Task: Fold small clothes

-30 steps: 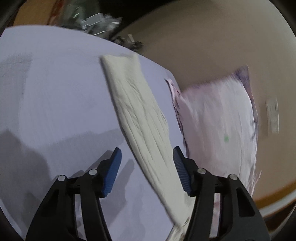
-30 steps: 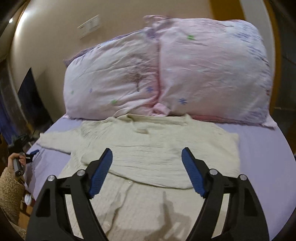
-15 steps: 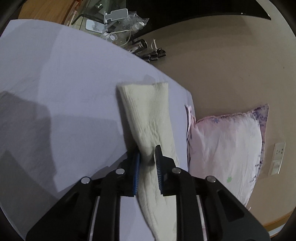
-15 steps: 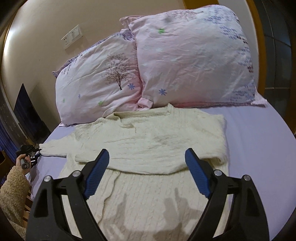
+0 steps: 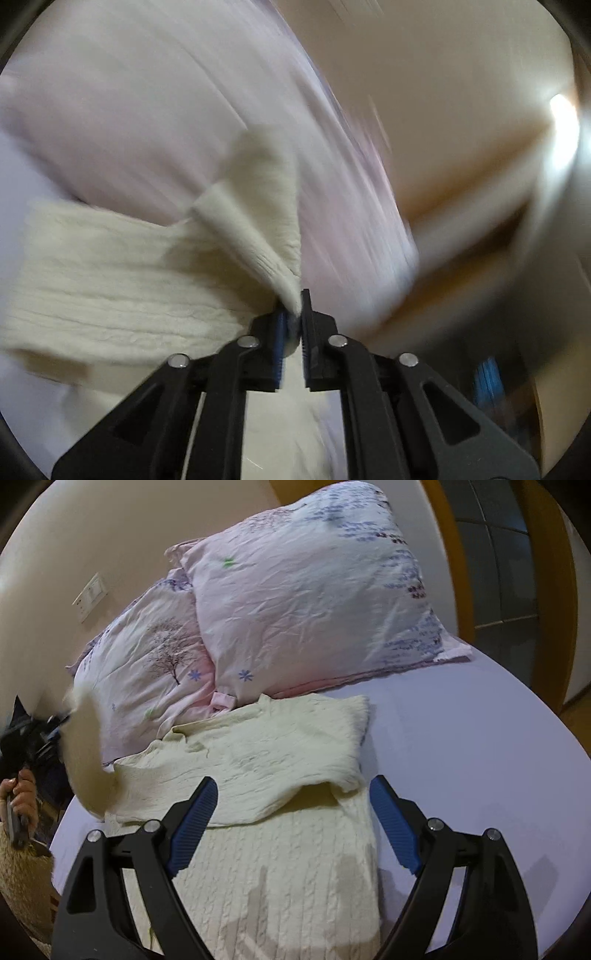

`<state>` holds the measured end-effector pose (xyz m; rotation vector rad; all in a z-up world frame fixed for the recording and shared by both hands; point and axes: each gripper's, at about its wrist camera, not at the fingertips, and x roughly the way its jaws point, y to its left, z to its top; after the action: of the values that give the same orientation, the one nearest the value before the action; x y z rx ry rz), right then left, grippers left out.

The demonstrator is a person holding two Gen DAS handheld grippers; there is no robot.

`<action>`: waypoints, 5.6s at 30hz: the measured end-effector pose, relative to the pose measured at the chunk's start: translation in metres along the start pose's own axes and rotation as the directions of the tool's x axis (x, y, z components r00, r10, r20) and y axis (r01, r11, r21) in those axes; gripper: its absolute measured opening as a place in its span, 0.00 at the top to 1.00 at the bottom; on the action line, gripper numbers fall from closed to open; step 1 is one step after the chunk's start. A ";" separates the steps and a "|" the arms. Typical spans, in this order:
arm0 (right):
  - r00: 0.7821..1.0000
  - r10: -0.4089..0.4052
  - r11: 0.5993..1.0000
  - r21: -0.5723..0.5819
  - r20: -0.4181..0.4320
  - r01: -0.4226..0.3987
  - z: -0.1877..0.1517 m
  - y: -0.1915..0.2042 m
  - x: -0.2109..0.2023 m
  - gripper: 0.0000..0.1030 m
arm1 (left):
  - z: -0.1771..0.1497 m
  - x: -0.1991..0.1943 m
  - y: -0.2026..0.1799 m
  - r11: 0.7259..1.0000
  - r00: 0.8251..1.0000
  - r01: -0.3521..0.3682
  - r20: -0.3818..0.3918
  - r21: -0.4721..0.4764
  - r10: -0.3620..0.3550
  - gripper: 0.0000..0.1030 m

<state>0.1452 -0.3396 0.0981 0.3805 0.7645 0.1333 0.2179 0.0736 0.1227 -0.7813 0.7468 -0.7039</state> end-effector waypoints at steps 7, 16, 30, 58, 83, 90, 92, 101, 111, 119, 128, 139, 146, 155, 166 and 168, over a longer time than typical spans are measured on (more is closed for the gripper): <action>0.999 0.027 0.999 -0.019 -0.032 -0.028 -0.015 -0.015 -0.039 0.14 | -0.064 0.063 -0.026 0.993 0.939 0.032 -0.344 0.112 0.008 0.91; 0.889 0.361 0.920 0.262 -0.282 -0.290 -0.097 -0.074 -0.086 0.21 | -0.134 -0.122 0.032 0.923 0.916 -0.258 -0.232 0.285 0.327 0.49; 0.769 0.543 0.782 0.537 -0.338 -0.316 -0.175 -0.091 -0.050 0.82 | -0.231 -0.163 0.085 0.950 0.901 -0.295 -0.302 0.105 0.313 0.43; 0.803 0.581 0.727 0.361 0.130 -0.584 0.060 -0.047 0.014 0.94 | -0.007 -0.089 0.070 0.996 0.977 -0.037 0.208 -0.075 0.052 0.95; 0.936 0.346 0.864 0.410 -0.066 -0.291 0.058 -0.054 0.121 0.23 | -0.015 -0.021 0.166 0.920 0.946 -0.317 -0.140 -0.232 0.291 0.57; 0.930 0.362 0.865 0.396 -0.064 -0.309 0.054 -0.063 0.100 0.23 | -0.017 -0.013 0.145 0.924 0.996 -0.095 -0.038 -0.372 0.087 0.87; 0.938 0.344 0.867 0.394 -0.031 -0.305 0.055 -0.074 0.085 0.23 | -0.008 -0.005 0.108 0.944 1.000 0.015 0.007 -0.329 -0.013 0.87; 0.970 0.241 0.856 0.460 0.044 -0.234 0.056 -0.122 0.040 0.20 | -0.052 0.229 -0.034 0.941 0.879 0.227 -0.363 -0.250 -0.309 0.80; 0.885 0.408 0.807 0.543 -0.226 -0.233 0.053 -0.141 0.091 0.07 | -0.026 0.130 0.016 0.996 0.974 0.001 -0.227 -0.088 -0.021 0.46; 0.855 0.401 0.847 0.489 -0.329 -0.209 0.058 -0.123 0.127 0.09 | -0.061 0.151 0.044 0.977 0.917 -0.215 -0.344 -0.007 0.200 0.41; 0.862 0.362 0.894 0.395 -0.355 -0.212 0.052 -0.099 0.140 0.68 | -0.078 0.171 0.041 0.970 0.920 -0.243 -0.313 0.013 0.235 0.39; 0.833 0.455 0.885 0.259 -0.316 -0.386 0.063 0.008 0.126 0.73 | -0.047 0.068 0.055 0.997 0.979 -0.067 -0.192 -0.027 0.061 0.67; 0.834 0.334 0.943 0.152 -0.440 -0.297 0.054 0.081 0.187 0.52 | -0.023 -0.030 0.082 0.901 0.905 -0.424 0.004 0.091 0.426 0.61; 0.825 0.401 0.905 0.314 -0.399 -0.288 0.049 0.065 0.212 0.95 | -0.056 -0.086 0.055 0.889 0.909 -0.415 0.135 0.195 0.395 0.31; 0.982 0.001 0.999 0.044 -0.188 0.007 0.050 0.087 0.124 0.06 | -0.117 -0.062 0.027 0.653 0.738 -0.667 0.196 0.358 0.646 0.01; 0.991 -0.051 0.999 -0.021 -0.127 0.048 0.035 0.097 0.086 0.02 | -0.121 -0.053 0.036 0.619 0.693 -0.705 0.150 0.346 0.705 0.01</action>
<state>0.2330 -0.2385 0.1024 0.3379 0.8980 0.1187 0.1029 0.0906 0.0511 -0.0773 0.8085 -0.1006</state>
